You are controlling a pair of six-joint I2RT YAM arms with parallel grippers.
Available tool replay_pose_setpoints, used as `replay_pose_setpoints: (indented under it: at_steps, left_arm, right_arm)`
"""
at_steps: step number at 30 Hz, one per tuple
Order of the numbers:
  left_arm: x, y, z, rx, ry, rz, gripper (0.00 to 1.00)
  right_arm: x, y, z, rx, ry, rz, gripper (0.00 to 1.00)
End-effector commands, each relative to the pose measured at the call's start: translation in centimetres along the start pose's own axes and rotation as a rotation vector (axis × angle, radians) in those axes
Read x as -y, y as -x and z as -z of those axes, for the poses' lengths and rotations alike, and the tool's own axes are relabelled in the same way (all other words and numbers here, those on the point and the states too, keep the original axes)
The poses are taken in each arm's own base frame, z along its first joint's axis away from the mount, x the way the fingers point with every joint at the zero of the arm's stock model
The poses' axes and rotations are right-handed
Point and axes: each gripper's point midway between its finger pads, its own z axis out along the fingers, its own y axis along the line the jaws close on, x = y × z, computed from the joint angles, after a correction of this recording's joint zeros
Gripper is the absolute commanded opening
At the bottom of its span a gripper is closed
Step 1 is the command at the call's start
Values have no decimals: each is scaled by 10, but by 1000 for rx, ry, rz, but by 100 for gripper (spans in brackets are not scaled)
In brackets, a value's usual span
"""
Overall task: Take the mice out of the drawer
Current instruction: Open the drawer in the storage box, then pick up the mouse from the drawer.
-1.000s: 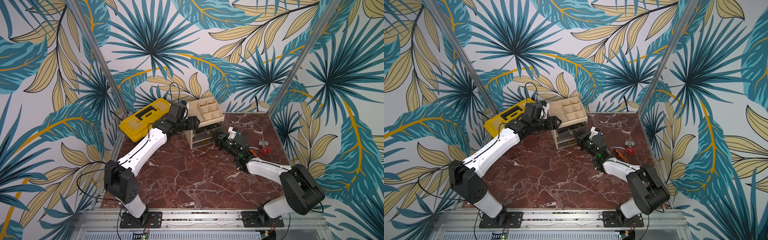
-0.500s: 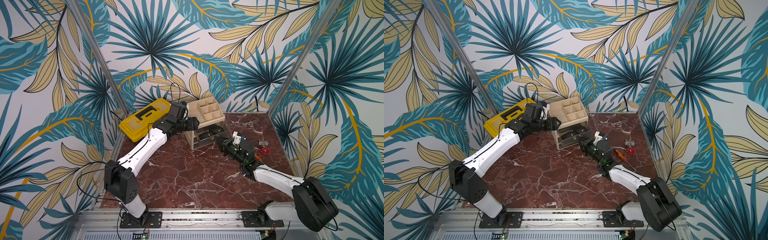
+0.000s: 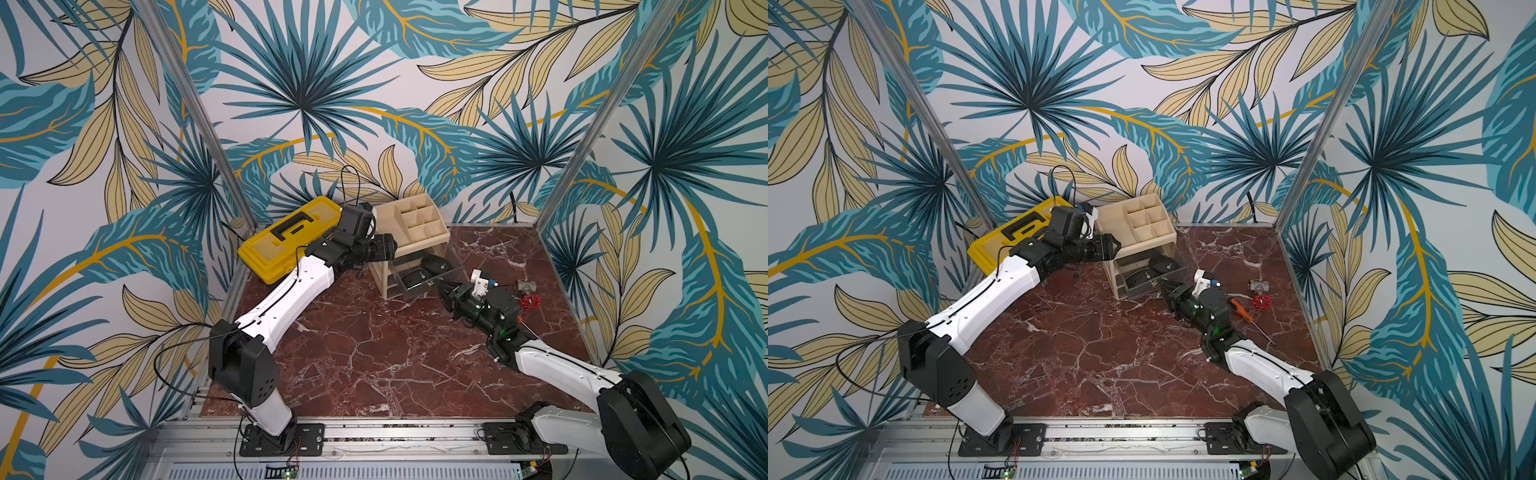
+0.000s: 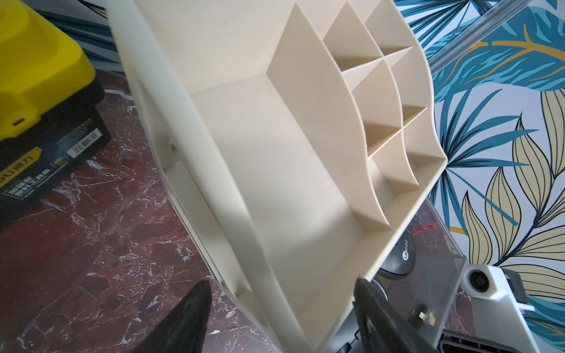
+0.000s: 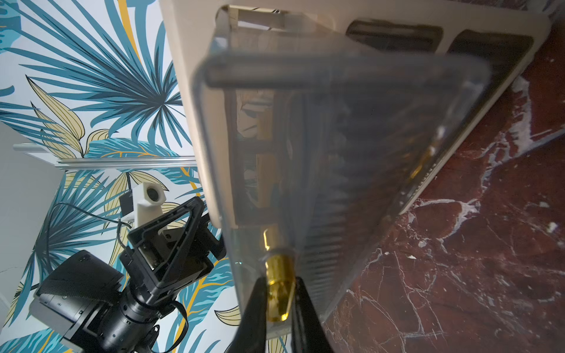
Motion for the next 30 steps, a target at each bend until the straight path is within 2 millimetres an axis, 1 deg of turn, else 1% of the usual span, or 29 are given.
replay_pose_setpoints:
  at_steps: [1, 5, 8, 11, 15, 18, 19, 22, 26, 30]
  left_arm:
    - [11, 19, 8, 41, -12, -21, 76]
    - [13, 21, 10, 46, -17, -22, 76]
    - [11, 28, 17, 67, 8, -37, 76]
    - [14, 38, 31, 78, 34, -101, 78]
    - [28, 46, 59, 80, 6, -258, 85]
    - [49, 37, 79, 29, -98, -396, 89]
    - [58, 28, 83, -12, -148, -445, 89]
    - [70, 6, 87, -120, -172, -565, 89]
    - [76, -20, 73, -243, -152, -681, 87]
    - [90, -40, 61, -335, -196, -753, 87]
  right_arm:
    - [28, 0, 9, 6, -86, 15, 10]
    - [32, -1, 12, 3, -92, 3, 9]
    - [34, -1, 14, 5, -93, -1, 9]
    - [35, -2, 16, -1, -99, 0, 10]
    - [36, -2, 18, -6, -110, 13, 9]
    - [36, 0, 18, -1, -109, 12, 9]
    - [36, 1, 17, -3, -105, 13, 9]
    - [33, 2, 16, -9, -99, 10, 9]
    - [29, 2, 13, -18, -92, 13, 9]
    - [28, 1, 10, -37, -93, 14, 9]
